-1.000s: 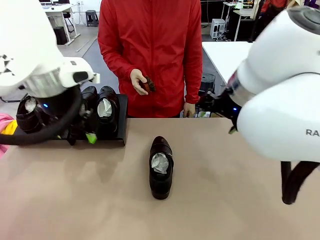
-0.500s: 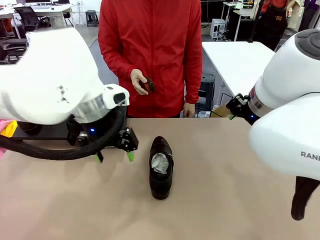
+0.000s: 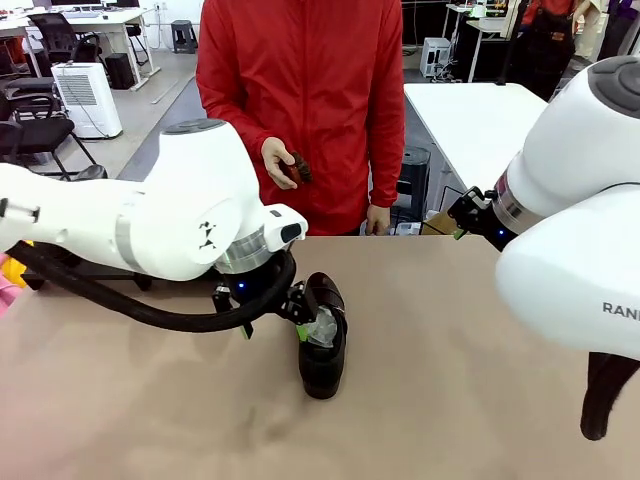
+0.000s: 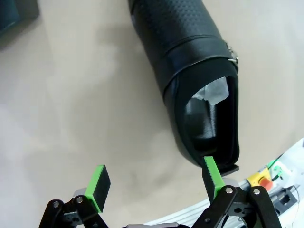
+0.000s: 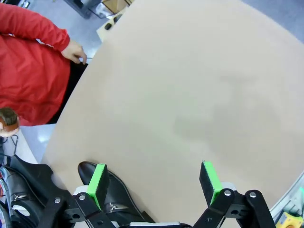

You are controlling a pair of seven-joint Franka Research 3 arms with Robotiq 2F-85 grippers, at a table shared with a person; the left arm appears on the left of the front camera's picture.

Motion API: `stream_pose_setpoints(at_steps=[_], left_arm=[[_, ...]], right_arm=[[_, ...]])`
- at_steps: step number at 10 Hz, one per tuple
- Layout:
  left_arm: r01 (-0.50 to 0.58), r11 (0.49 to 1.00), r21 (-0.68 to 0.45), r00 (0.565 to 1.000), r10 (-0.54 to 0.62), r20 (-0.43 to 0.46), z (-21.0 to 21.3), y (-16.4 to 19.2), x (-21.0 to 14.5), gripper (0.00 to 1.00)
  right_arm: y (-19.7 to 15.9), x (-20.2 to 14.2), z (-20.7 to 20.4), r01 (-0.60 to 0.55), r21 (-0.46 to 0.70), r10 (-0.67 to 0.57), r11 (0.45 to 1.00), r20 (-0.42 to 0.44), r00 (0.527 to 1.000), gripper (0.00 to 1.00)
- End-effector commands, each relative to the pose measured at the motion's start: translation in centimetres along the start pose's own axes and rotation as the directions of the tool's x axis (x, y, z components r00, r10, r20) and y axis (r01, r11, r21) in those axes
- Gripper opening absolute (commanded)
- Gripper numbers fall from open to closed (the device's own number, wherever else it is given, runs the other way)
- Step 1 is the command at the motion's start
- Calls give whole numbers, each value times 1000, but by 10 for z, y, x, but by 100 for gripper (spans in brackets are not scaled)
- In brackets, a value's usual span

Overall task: Organize the shoes by placing them on the stand.
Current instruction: Place the Shoe from the middle of the table onto the Shoes Stand.

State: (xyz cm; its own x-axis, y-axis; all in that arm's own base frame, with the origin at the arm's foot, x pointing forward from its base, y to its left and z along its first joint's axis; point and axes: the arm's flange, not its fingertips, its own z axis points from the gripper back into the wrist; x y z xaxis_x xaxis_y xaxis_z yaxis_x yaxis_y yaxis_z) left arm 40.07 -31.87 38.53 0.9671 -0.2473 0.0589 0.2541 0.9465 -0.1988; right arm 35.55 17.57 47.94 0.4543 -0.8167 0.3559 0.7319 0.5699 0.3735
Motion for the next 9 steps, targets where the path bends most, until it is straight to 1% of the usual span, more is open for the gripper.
stream_pose_setpoints(at_steps=[1, 2, 5, 7, 8, 9], left_arm=[[20, 999, 33, 999, -22, 35, 0, -8, 6, 100], [7, 997, 73, 998, -11, 54, -8, -10, 9, 100], [3, 998, 70, 999, -5, 32, -23, -18, 16, 100], [5, 999, 51, 997, -9, 70, -30, -23, 21, 100], [0, 998, 61, 997, -5, 81, -34, -25, 21, 100], [-17, 997, 77, 997, 12, 76, -38, -26, 23, 90]], right_arm=[[3, 4, 1, -24, 4, 24, 1000, -2, 1000, 100], [3, 4, 1, -24, 4, 24, 1000, -2, 1000, 100], [3, 4, 1, -24, 4, 24, 1000, -2, 1000, 100], [3, 4, 1, -24, 4, 24, 1000, -2, 1000, 100], [3, 4, 1, -24, 4, 24, 1000, -2, 1000, 100], [3, 4, 1, -24, 4, 24, 1000, -2, 1000, 100]])
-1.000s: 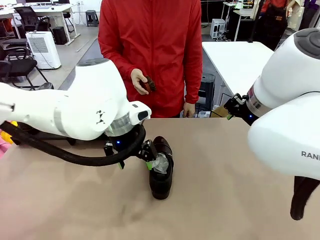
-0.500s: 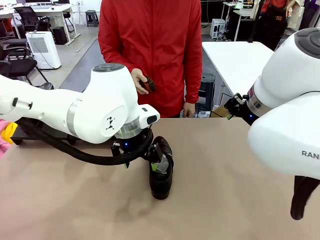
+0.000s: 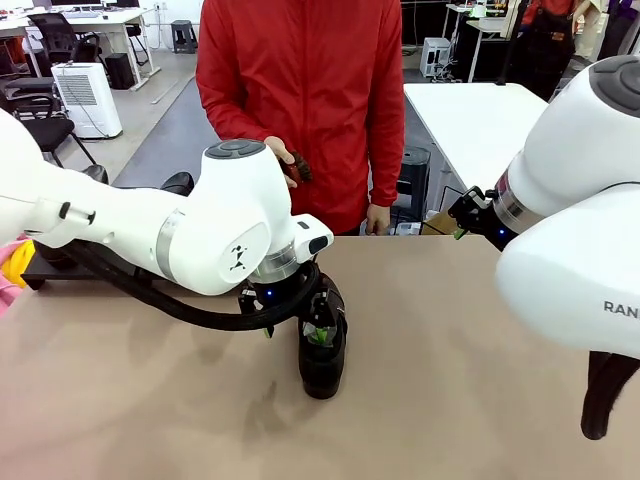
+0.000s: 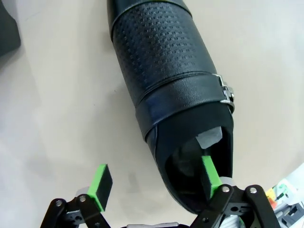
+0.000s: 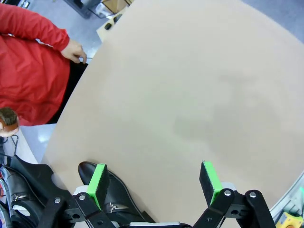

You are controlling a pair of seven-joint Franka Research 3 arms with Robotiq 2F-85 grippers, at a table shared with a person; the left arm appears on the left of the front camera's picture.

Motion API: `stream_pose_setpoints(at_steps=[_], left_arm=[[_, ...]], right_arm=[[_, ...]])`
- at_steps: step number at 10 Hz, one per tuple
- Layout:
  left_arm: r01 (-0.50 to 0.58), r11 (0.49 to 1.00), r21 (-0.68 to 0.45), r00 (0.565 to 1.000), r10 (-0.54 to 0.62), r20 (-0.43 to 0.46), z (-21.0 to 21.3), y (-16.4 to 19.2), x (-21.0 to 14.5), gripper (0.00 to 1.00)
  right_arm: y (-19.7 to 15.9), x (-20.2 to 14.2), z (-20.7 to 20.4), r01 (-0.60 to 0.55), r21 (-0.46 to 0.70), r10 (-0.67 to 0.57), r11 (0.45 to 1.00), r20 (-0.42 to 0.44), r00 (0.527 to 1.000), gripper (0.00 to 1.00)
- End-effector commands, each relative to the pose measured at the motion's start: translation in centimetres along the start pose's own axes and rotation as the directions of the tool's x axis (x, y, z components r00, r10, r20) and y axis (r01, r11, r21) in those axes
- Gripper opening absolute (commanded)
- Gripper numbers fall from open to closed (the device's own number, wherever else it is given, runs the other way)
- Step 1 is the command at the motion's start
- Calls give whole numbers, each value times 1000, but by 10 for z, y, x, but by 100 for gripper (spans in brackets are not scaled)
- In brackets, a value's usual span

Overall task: Organize the shoes by placing them on the stand.
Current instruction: Place the Shoe from the middle of the table onto the Shoes Stand.

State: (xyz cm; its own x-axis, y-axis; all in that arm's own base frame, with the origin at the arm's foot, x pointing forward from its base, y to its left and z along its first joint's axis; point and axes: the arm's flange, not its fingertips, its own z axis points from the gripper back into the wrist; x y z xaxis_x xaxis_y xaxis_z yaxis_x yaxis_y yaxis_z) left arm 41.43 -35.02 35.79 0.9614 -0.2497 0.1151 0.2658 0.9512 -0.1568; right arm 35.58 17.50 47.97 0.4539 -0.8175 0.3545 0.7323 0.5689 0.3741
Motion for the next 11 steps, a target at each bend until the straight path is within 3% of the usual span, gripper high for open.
stream_pose_setpoints(at_steps=[1, 8, 11], left_arm=[[-53, 998, 46, 999, 53, 1, -9, -6, 6, 80], [-33, 997, 74, 999, 34, -6, -18, -12, 4, 3], [-1, 996, 86, 1000, 2, -10, -14, -18, -1, 0]], right_arm=[[3, 3, 1, -25, 4, 25, 1000, -1, 1000, 100], [3, 3, 1, -25, 4, 25, 1000, -1, 1000, 100], [3, 3, 1, -25, 4, 25, 1000, -1, 1000, 100]])
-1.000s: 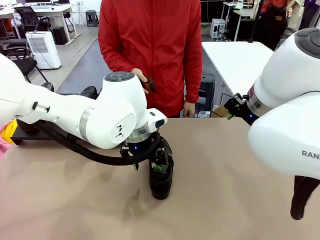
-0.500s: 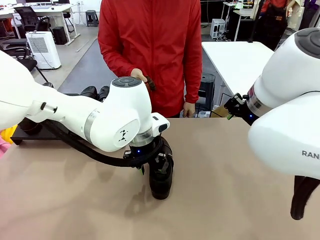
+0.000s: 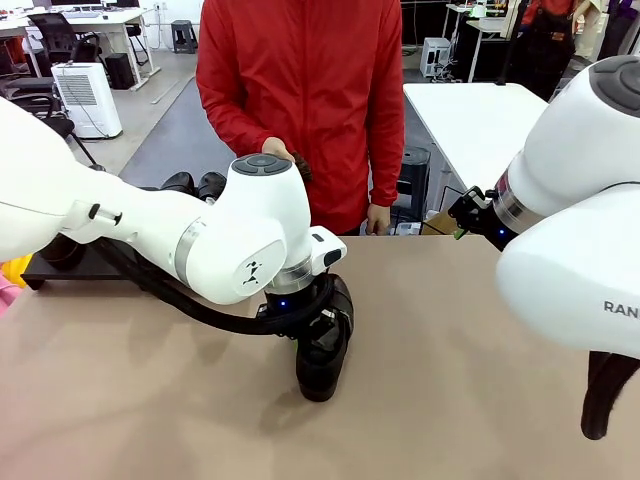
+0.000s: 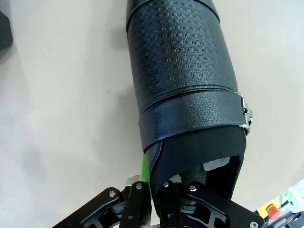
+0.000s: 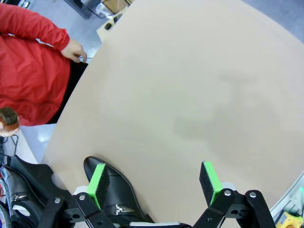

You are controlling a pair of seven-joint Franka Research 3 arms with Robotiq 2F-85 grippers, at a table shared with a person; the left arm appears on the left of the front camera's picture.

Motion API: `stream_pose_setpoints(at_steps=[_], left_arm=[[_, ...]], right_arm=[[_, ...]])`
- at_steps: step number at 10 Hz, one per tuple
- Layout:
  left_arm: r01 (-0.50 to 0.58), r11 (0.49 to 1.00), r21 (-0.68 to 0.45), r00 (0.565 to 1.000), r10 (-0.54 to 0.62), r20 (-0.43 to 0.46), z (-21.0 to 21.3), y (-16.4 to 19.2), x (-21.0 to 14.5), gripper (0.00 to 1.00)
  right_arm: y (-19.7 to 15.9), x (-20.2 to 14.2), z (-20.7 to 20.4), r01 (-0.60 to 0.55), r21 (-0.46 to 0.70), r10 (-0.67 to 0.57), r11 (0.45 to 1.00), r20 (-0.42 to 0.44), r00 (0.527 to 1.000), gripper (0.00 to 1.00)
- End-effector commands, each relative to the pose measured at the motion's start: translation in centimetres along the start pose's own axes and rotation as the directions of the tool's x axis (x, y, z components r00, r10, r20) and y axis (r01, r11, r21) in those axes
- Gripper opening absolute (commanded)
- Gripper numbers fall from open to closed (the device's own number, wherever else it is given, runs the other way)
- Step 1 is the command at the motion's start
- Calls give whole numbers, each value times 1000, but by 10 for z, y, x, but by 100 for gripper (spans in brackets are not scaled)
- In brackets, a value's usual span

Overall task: Organize the shoes by placing them on the stand.
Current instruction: Place the Shoe from the middle of the table onto the Shoes Stand.

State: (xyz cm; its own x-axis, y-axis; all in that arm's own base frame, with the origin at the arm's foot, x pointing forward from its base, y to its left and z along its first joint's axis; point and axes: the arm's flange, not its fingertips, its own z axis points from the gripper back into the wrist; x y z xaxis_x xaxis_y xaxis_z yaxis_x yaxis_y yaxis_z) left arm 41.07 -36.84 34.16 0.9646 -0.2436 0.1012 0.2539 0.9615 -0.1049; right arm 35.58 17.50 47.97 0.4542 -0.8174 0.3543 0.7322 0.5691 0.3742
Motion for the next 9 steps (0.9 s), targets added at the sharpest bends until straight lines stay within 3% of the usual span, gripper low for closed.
stream_pose_setpoints(at_steps=[1, 3, 5, 7, 9], left_arm=[[13, 999, 30, 1000, -12, -28, 11, 0, -2, 0], [9, 1000, -15, 999, -9, -46, 48, 10, -10, 0], [22, 996, -86, 1000, -20, 17, 105, 40, -12, 0], [67, 995, -80, 990, -56, 133, 157, 87, 1, 0], [92, 991, -97, 981, -73, 179, 201, 143, 20, 0]], right_arm=[[3, 3, 1, -25, 4, 25, 1000, -1, 1000, 100], [3, 3, 1, -25, 4, 25, 1000, -1, 1000, 100], [3, 3, 1, -25, 4, 25, 1000, -1, 1000, 100], [3, 3, 1, -25, 4, 25, 1000, -1, 1000, 100], [3, 3, 1, -25, 4, 25, 1000, -1, 1000, 100]])
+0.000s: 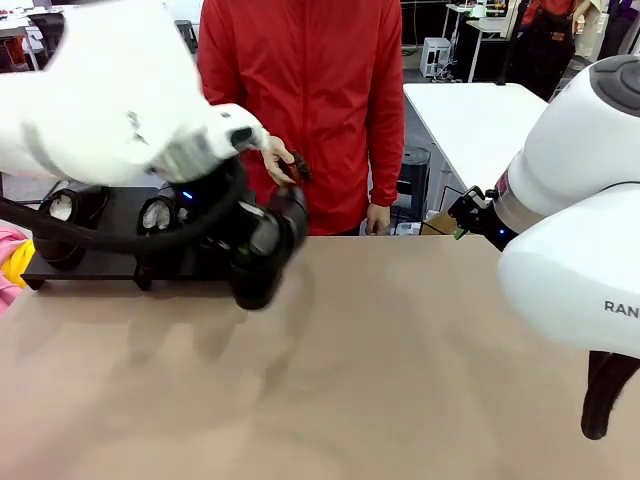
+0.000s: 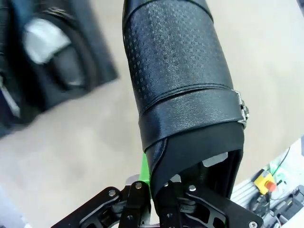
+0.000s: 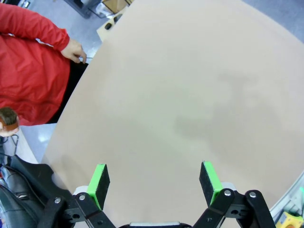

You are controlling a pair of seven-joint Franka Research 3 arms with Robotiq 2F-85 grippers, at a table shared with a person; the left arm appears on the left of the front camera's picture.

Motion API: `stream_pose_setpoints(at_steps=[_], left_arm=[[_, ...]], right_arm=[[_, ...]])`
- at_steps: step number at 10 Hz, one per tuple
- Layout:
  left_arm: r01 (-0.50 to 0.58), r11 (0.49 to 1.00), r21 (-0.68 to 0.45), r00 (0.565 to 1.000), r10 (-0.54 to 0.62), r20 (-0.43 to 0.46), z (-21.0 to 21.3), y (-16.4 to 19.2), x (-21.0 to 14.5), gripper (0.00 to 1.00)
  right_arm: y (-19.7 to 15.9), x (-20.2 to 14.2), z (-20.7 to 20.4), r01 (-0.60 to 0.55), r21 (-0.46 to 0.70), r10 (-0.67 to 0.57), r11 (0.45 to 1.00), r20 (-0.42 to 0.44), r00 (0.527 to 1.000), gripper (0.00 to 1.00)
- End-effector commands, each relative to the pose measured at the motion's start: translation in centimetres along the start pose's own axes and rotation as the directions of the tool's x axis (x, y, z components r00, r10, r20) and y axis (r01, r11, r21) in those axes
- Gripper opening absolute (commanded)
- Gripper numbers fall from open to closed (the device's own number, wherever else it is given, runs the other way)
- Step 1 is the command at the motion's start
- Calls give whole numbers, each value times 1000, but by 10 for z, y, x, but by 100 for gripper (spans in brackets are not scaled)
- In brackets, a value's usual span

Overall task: Organize the shoes by placing them on the stand.
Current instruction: Place the Shoe from the middle of the table onto the Shoes Stand.

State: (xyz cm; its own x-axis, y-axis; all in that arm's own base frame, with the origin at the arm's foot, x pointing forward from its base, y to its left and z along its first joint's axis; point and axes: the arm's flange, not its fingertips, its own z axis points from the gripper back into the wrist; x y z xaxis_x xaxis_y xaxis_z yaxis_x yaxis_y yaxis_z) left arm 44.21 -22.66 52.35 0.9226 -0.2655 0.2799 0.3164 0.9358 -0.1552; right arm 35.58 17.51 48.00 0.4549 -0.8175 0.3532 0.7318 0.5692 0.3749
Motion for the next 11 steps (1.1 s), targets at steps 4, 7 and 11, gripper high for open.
stream_pose_setpoints(at_steps=[4, 7, 11], left_arm=[[-22, 1000, 19, 986, 18, 169, 75, 109, 35, 0], [-93, 994, 52, 972, 79, 222, 100, 162, 37, 0], [-214, 974, 79, 950, 189, 249, 94, 232, 26, 0]], right_arm=[[3, 3, 1, -25, 3, 25, 1000, 0, 1000, 100], [3, 3, 1, -25, 3, 25, 1000, 0, 1000, 100], [3, 3, 1, -25, 3, 25, 1000, 0, 1000, 100]])
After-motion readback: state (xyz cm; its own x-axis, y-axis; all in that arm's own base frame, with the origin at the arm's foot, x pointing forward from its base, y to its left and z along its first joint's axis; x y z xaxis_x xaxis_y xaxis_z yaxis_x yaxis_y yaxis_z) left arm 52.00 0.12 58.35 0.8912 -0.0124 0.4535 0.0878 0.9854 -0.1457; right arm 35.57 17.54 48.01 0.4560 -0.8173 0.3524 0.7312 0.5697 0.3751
